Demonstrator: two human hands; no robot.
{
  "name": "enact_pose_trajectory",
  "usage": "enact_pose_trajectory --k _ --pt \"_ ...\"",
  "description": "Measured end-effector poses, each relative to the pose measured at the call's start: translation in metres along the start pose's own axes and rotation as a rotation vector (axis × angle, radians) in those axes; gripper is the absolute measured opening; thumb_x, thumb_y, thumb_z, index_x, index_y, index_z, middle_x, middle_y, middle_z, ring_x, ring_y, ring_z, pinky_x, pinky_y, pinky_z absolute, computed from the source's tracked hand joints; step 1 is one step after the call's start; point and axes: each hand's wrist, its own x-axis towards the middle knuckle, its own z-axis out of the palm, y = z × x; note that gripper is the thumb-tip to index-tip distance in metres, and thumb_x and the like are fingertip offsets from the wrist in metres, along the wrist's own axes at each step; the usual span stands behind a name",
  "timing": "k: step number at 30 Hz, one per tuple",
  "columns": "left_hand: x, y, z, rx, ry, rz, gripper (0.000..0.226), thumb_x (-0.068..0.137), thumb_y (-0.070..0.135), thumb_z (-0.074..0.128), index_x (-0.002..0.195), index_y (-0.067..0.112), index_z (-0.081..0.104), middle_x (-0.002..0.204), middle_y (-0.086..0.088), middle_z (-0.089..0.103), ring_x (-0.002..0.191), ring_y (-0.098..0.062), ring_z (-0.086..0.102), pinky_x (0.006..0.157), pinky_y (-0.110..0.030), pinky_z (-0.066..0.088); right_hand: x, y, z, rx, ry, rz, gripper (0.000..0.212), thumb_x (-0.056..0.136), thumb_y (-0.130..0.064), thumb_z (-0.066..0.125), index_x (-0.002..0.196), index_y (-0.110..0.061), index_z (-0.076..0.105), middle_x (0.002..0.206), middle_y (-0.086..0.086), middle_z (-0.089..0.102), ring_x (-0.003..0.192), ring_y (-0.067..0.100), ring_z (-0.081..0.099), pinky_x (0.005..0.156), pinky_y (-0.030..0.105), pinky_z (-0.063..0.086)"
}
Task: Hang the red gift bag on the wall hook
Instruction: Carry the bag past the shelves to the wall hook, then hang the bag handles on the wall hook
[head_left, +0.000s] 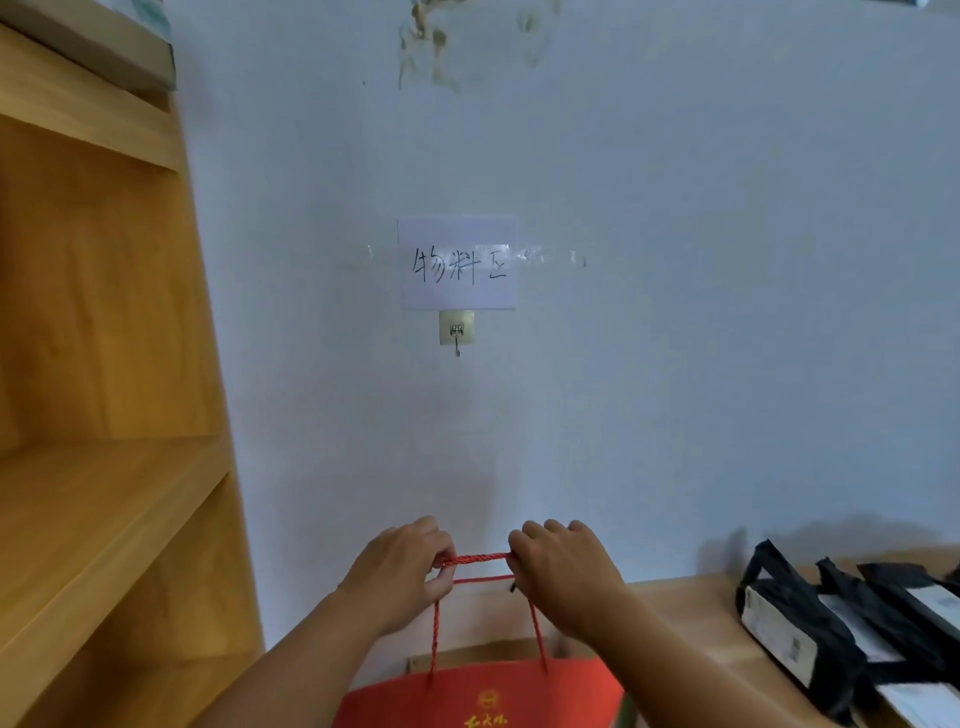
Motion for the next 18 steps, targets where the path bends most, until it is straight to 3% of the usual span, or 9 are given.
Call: enact_pose_trajectory --k 5,10,14,18 --pt "0.053 -0.036 0.005 0.018 -0.007 0.011 0.008 0.094 0.031 0.063 0.095 0.024 0.068 0.090 0.010 0.057 0.074 -0.010 0.056 0.066 -0.021 0.045 0.052 0.024 0.035 0.053 0.005 0.011 0.020 0.099 -0.030 0.053 0.088 -0.016 0.061 0.076 0.002 0.063 0.059 0.020 0.051 0.057 0.032 0.036" --pt "0.101 -0.058 0.003 0.046 0.036 -0.012 0.007 0.093 0.031 0.063 0.091 0.026 0.066 0.088 0.012 0.056 0.072 -0.007 0.055 0.065 -0.021 0.046 0.103 0.056 0.053 0.047 0.064 -0.034 0.020 0.097 -0.029 0.055 0.083 -0.016 0.061 0.071 0.001 0.061 0.053 0.018 0.044 0.054 0.032 0.032" --pt "0.130 -0.074 0.001 0.059 0.067 -0.046 0.008 0.093 0.032 0.063 0.085 0.032 0.062 0.082 0.015 0.052 0.068 -0.006 0.053 0.059 -0.016 0.039 0.140 0.074 0.059 0.052 0.090 -0.053 0.021 0.096 -0.029 0.055 0.082 -0.016 0.060 0.071 0.002 0.062 0.056 0.022 0.055 0.054 0.035 0.038" --pt "0.153 -0.090 -0.002 0.071 0.074 -0.067 0.011 0.091 0.035 0.064 0.081 0.033 0.060 0.080 0.013 0.053 0.067 -0.007 0.055 0.057 -0.018 0.041 0.165 0.086 0.066 0.036 0.107 -0.069 0.021 0.096 -0.028 0.056 0.079 -0.016 0.058 0.068 0.002 0.060 0.054 0.023 0.052 0.052 0.035 0.037"
